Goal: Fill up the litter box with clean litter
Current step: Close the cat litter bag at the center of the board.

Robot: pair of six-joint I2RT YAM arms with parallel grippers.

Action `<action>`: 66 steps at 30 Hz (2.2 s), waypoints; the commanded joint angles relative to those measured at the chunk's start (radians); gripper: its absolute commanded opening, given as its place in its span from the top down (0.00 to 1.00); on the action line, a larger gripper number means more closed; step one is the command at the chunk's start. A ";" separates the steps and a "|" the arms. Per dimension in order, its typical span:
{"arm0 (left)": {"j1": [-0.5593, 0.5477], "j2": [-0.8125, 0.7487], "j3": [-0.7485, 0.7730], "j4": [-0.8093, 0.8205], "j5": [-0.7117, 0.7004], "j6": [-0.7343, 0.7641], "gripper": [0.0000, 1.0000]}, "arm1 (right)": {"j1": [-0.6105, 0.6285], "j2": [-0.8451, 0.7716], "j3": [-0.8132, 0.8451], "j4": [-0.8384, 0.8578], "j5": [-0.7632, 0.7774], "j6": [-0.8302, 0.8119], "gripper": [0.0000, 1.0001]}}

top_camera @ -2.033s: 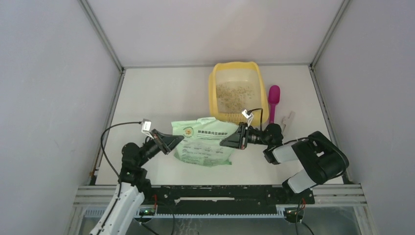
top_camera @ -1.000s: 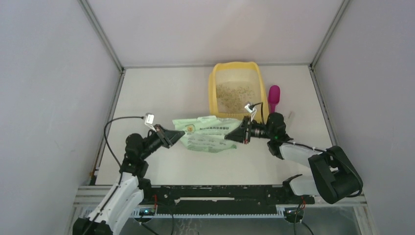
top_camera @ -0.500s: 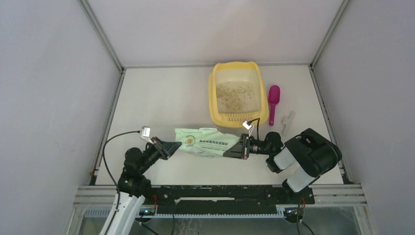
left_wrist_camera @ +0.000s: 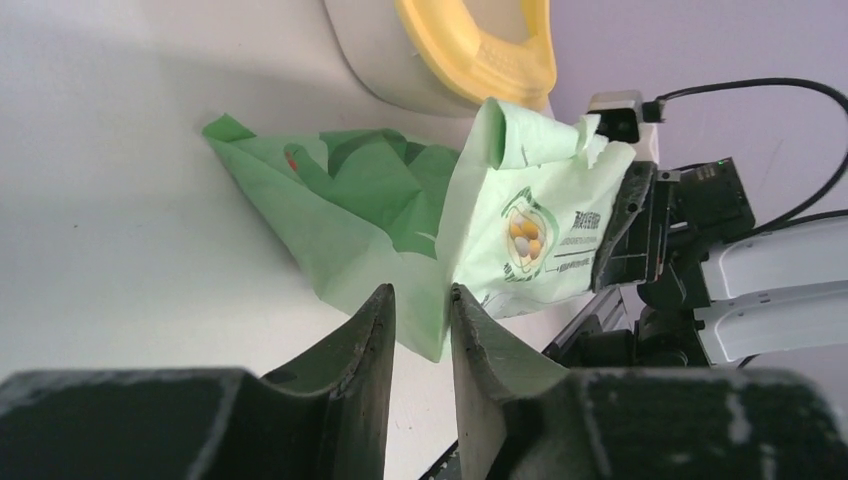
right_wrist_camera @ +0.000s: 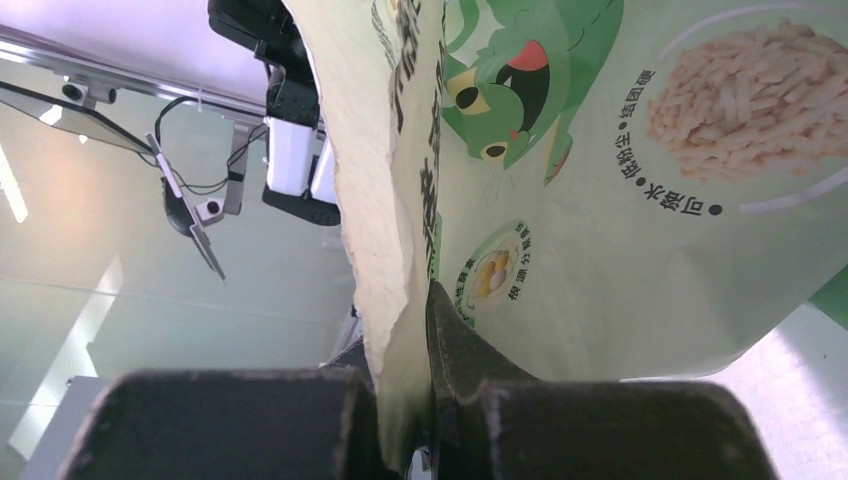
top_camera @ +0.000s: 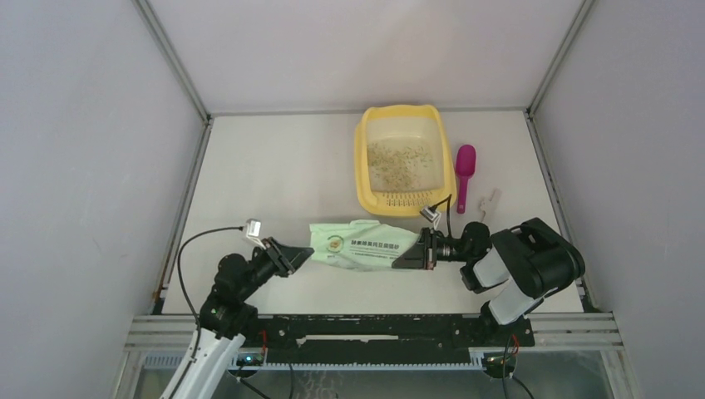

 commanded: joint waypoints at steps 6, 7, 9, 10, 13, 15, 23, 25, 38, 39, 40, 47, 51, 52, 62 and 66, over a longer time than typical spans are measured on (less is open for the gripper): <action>-0.028 -0.056 0.155 -0.165 -0.137 0.002 0.69 | -0.015 -0.004 -0.032 0.034 -0.083 0.059 1.00; -0.028 -0.042 0.196 -0.193 -0.145 0.020 0.69 | -0.014 0.000 -0.035 0.022 -0.082 0.056 1.00; -0.028 0.002 0.252 -0.212 -0.124 0.032 0.70 | -0.002 0.005 -0.039 0.008 -0.077 0.049 1.00; -0.029 0.027 0.280 -0.215 -0.109 0.034 0.71 | 0.007 0.006 -0.039 -0.010 -0.072 0.039 1.00; -0.043 0.055 0.321 -0.222 -0.094 0.027 0.73 | 0.051 0.006 -0.040 -0.069 -0.044 0.003 1.00; -0.052 0.034 0.348 -0.248 -0.115 0.025 0.74 | 0.081 0.000 -0.042 -0.108 -0.011 -0.022 1.00; -0.077 0.005 0.390 -0.308 -0.109 0.004 0.76 | 0.127 -0.061 -0.037 -0.217 0.056 -0.047 1.00; -0.077 -0.031 0.420 -0.343 -0.133 0.012 0.76 | 0.126 -0.101 -0.033 -0.289 0.073 -0.069 1.00; -0.077 -0.014 0.464 -0.384 -0.045 0.113 0.64 | 0.153 -0.689 0.115 -1.077 0.261 -0.403 1.00; -0.077 -0.016 0.453 -0.379 -0.052 0.127 0.61 | 0.137 -0.719 0.121 -1.105 0.267 -0.412 1.00; -0.077 -0.018 0.434 -0.363 -0.058 0.142 0.51 | 0.120 -0.740 0.130 -1.124 0.260 -0.423 1.00; -0.078 0.006 0.312 -0.157 -0.102 0.157 0.00 | 0.071 -0.634 0.186 -1.140 0.162 -0.455 1.00; -0.081 0.093 0.257 -0.013 -0.097 0.218 0.00 | 0.073 -0.580 0.192 -1.115 0.136 -0.465 1.00; -0.084 0.106 0.245 0.019 -0.090 0.232 0.00 | 0.070 -0.579 0.193 -1.118 0.135 -0.468 1.00; -0.103 0.077 0.122 0.230 0.012 0.255 0.06 | -0.004 -0.576 0.243 -1.162 0.066 -0.488 1.00; -0.126 0.160 0.089 0.349 0.061 0.252 0.10 | -0.016 -0.573 0.253 -1.176 0.052 -0.499 1.00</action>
